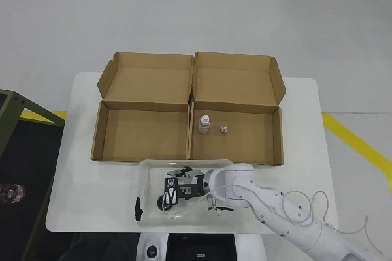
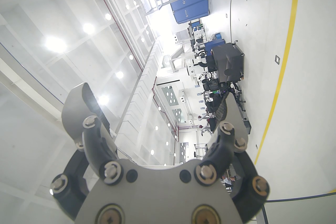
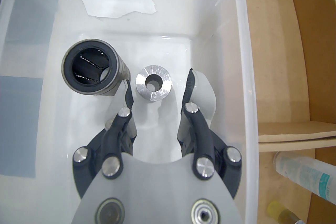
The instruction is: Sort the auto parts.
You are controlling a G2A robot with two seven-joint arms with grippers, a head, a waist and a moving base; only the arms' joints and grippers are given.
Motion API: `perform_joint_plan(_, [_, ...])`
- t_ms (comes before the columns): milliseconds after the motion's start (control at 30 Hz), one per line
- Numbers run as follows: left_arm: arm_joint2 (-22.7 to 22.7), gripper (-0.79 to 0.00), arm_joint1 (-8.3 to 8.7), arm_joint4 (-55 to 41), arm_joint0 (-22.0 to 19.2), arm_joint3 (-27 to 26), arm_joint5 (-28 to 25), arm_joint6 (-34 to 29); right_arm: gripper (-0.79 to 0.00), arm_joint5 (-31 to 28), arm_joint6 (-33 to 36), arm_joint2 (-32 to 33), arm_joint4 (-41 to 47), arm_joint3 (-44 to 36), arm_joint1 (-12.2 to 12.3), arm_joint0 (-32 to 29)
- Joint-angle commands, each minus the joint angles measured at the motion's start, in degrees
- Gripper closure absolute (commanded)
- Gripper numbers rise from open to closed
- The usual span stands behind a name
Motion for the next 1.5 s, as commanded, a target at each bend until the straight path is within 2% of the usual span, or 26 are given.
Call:
perform_joint_plan(0, [0.00,-0.785,0.00,0.00,0.00,0.00,0.00,0.00,-0.366,0.14,0.01,-0.40,-0.09,0.78,-0.33,0.32])
perform_joint_plan(433, [0.00,-0.785,0.00,0.00,0.00,0.00,0.00,0.00,-0.369,0.54,-0.23,-3.00,-0.20,5.22,-2.66,2.45])
perform_joint_plan(567, [0.00,-0.785,0.00,0.00,0.00,0.00,0.00,0.00,-0.345,0.48,-0.30,-3.41,-0.12,6.40,-3.23,2.87])
perform_joint_plan(667, [0.00,-0.785,0.00,0.00,0.00,0.00,0.00,0.00,-0.265,0.23,-0.41,-3.53,0.18,6.95,-3.57,3.03])
perform_joint_plan(767, [0.00,-0.785,0.00,0.00,0.00,0.00,0.00,0.00,-0.031,-0.20,-0.59,-3.39,0.58,7.09,-3.77,3.01])
perform_joint_plan(800, [0.00,-0.785,0.00,0.00,0.00,0.00,0.00,0.00,0.000,-0.39,-0.64,-3.27,0.70,7.05,-3.79,2.97])
perform_joint_plan(1067, [0.00,-0.785,0.00,0.00,0.00,0.00,0.00,0.00,0.000,-2.19,-2.36,-0.92,1.85,4.81,-3.39,2.02])
perform_joint_plan(1467, [0.00,-0.785,0.00,0.00,0.00,0.00,0.00,0.00,0.000,-5.83,-8.52,5.46,1.73,-1.40,-1.41,-1.51])
